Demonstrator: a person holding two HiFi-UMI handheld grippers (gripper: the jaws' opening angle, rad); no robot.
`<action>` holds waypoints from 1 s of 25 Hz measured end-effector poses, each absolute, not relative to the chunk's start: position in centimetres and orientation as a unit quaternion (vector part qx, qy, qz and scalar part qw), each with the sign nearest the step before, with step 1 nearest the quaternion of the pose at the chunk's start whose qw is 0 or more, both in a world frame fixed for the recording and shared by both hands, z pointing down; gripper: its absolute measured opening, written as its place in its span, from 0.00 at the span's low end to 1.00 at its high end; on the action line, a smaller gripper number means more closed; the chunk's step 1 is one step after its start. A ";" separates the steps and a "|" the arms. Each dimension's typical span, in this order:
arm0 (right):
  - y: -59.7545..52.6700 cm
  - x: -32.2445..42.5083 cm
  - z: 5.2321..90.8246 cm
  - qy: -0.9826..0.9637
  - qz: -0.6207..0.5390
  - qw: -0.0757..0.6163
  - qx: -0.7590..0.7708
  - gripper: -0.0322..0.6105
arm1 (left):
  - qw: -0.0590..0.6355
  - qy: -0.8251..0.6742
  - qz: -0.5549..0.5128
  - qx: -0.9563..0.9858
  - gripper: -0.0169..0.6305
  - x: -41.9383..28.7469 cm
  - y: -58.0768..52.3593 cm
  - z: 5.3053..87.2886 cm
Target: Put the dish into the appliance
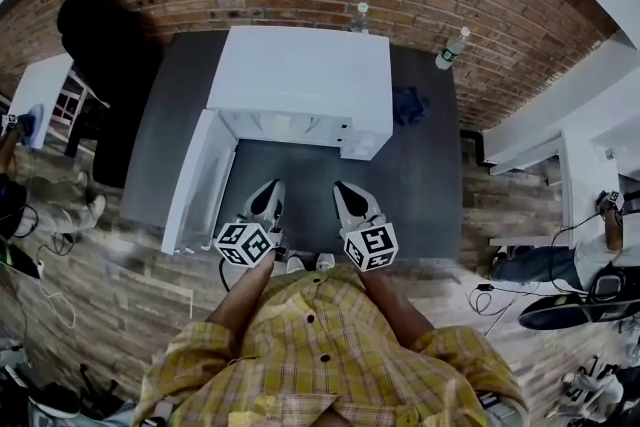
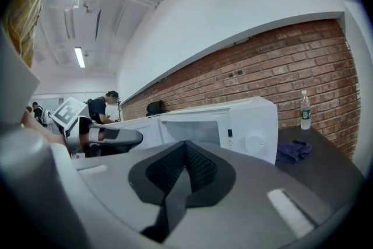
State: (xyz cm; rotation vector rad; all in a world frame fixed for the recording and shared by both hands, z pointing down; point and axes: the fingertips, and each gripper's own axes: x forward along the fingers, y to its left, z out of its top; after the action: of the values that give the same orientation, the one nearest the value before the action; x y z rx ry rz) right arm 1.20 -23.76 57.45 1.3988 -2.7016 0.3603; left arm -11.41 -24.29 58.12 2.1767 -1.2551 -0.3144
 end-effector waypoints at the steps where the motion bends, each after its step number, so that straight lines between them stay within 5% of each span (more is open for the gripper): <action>1: -23.7 1.2 57.5 -0.882 0.119 0.037 0.455 0.05 | 0.288 -0.474 -0.109 0.825 0.02 -11.4 -24.1 58.1; 10: -23.3 1.5 58.1 -0.877 0.115 0.055 0.463 0.05 | 0.144 -0.504 -0.010 0.852 0.02 -11.3 -22.1 56.8; 25: -23.2 1.5 58.1 -0.862 0.106 0.059 0.492 0.04 | 0.113 -0.515 0.019 0.849 0.02 -11.4 -20.8 57.0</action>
State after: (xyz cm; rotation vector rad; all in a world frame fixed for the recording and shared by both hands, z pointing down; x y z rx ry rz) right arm 1.53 -23.19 58.08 1.4888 -2.6115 0.3216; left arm -11.37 -20.85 57.03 2.4912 -1.5111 0.0571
